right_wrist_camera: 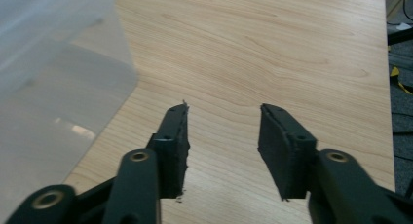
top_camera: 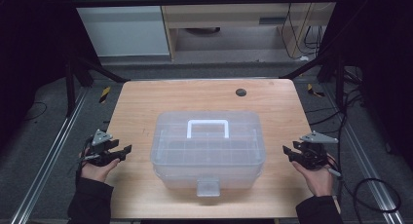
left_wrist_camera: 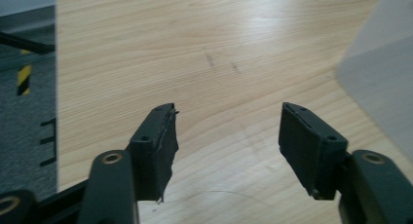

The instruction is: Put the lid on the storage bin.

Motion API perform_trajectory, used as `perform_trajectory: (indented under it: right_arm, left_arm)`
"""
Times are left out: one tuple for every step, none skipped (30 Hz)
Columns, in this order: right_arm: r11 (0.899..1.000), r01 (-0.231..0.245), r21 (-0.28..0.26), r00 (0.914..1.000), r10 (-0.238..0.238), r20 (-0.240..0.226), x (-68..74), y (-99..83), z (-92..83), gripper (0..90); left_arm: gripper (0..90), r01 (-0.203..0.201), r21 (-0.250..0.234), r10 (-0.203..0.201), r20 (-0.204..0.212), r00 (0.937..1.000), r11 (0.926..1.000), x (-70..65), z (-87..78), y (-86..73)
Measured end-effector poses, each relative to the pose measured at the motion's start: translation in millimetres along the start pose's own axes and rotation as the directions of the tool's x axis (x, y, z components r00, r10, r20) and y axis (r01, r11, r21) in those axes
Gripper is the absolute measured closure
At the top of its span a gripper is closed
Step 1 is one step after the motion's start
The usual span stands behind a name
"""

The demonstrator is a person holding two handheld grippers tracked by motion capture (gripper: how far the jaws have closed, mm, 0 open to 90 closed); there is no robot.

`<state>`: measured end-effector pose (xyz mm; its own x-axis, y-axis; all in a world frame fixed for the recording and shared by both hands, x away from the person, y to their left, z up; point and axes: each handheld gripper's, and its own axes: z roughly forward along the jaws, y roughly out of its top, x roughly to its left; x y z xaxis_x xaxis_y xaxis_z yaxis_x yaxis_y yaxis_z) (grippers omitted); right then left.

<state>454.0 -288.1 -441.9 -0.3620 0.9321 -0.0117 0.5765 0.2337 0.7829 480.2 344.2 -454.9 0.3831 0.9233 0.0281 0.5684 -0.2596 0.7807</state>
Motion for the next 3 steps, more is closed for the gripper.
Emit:
perform_trajectory:
  right_arm:
    - [1.0, 0.002, -0.005, 1.0, -0.002, 0.006, -3.1, -1.6, 1.3, 47.2]
    - [1.0, 0.0, -0.008, 0.9999, 0.0, 0.01, -4.7, -2.6, 2.1, 44.9]
    - [1.0, -0.006, -0.009, 0.9999, 0.006, 0.013, -6.7, -3.7, 2.7, 44.0]
  left_arm:
    - [36.0, -0.002, 0.0, 0.002, -0.009, 1.0, 1.0, 1.9, 0.6, -1.3]
    - [35.1, 0.003, -0.001, -0.003, -0.017, 0.9999, 1.0, 4.0, 1.3, -3.0]
    - [34.4, 0.011, 0.0, -0.011, -0.024, 0.9997, 0.9999, 6.3, 2.0, -4.8]
